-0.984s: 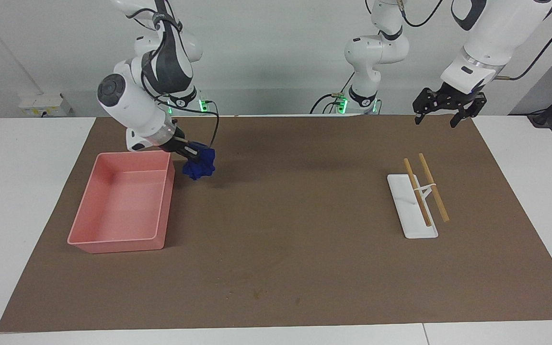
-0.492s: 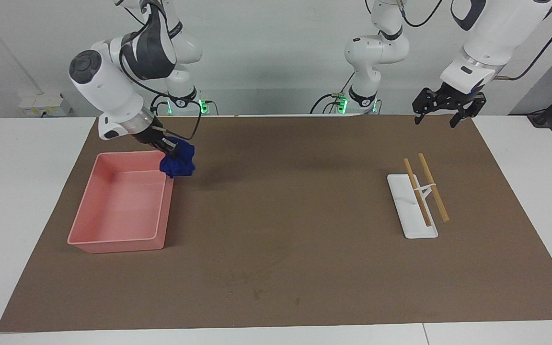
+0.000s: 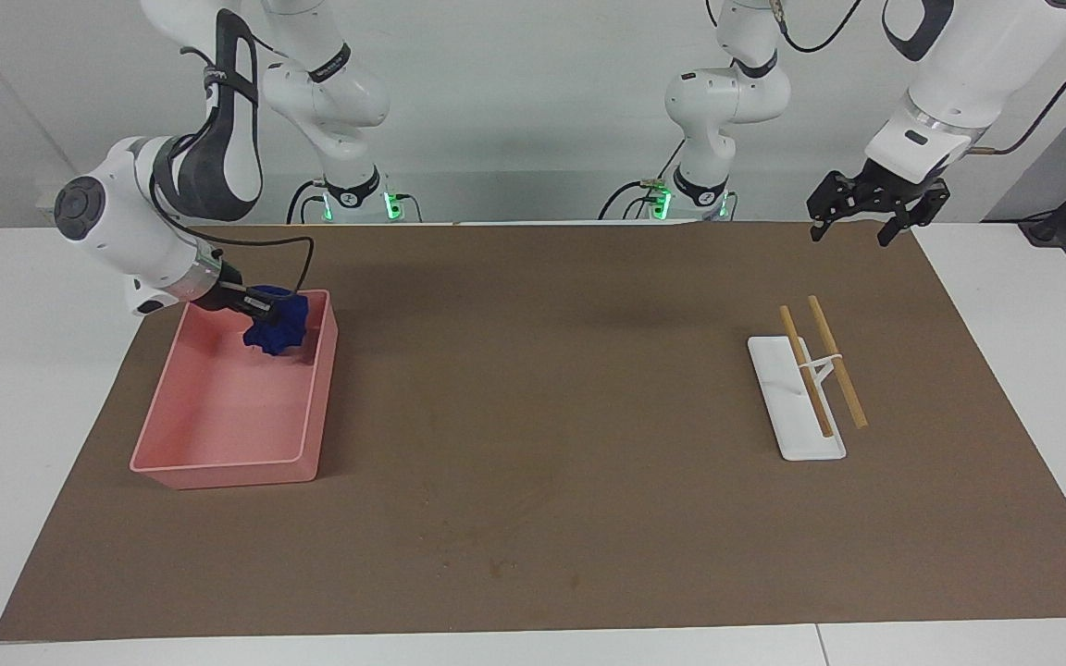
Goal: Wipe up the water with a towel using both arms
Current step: 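Open the right gripper to drop the cloth and raise it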
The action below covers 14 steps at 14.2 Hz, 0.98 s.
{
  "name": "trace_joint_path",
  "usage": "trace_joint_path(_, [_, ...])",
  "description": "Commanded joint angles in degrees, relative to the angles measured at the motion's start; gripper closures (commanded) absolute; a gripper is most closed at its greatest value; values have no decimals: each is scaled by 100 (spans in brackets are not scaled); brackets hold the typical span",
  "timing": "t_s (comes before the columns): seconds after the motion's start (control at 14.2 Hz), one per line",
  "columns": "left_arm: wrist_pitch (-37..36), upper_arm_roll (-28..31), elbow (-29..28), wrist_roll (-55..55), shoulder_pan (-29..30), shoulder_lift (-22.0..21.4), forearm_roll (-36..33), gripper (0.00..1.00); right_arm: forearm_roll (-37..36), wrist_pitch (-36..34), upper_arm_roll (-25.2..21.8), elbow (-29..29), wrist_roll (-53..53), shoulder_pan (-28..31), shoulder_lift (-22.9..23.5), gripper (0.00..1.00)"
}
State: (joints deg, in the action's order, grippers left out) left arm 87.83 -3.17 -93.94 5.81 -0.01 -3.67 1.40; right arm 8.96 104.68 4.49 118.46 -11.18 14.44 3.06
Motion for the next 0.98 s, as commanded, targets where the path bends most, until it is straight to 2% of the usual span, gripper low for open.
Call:
trace_joint_path(0.0, [111, -17, -142, 16, 62, -125, 45, 0, -113, 97, 69, 143, 107, 24, -130, 66])
trace_joint_path(0.07, [103, -17, -142, 16, 54, -125, 45, 0, -105, 61, 69, 134, 29, 6, -121, 20])
trace_joint_path(0.14, [85, -8, -142, 25, 45, -125, 45, 0, -105, 44, 78, 125, 10, -29, -147, 8])
trace_joint_path(0.21, [41, -8, -142, 34, 45, -125, 45, 0, -105, 17, 87, 81, 19, -38, -217, 1])
trace_joint_path(0.42, [59, 1, -142, 25, 54, -125, 45, 0, -235, -439, 131, -541, 89, -64, -332, 0])
trace_joint_path(0.91, [59, 1, -142, 34, 36, -125, 45, 0, -1062, -1107, 166, -2273, 98, -758, -332, 0])
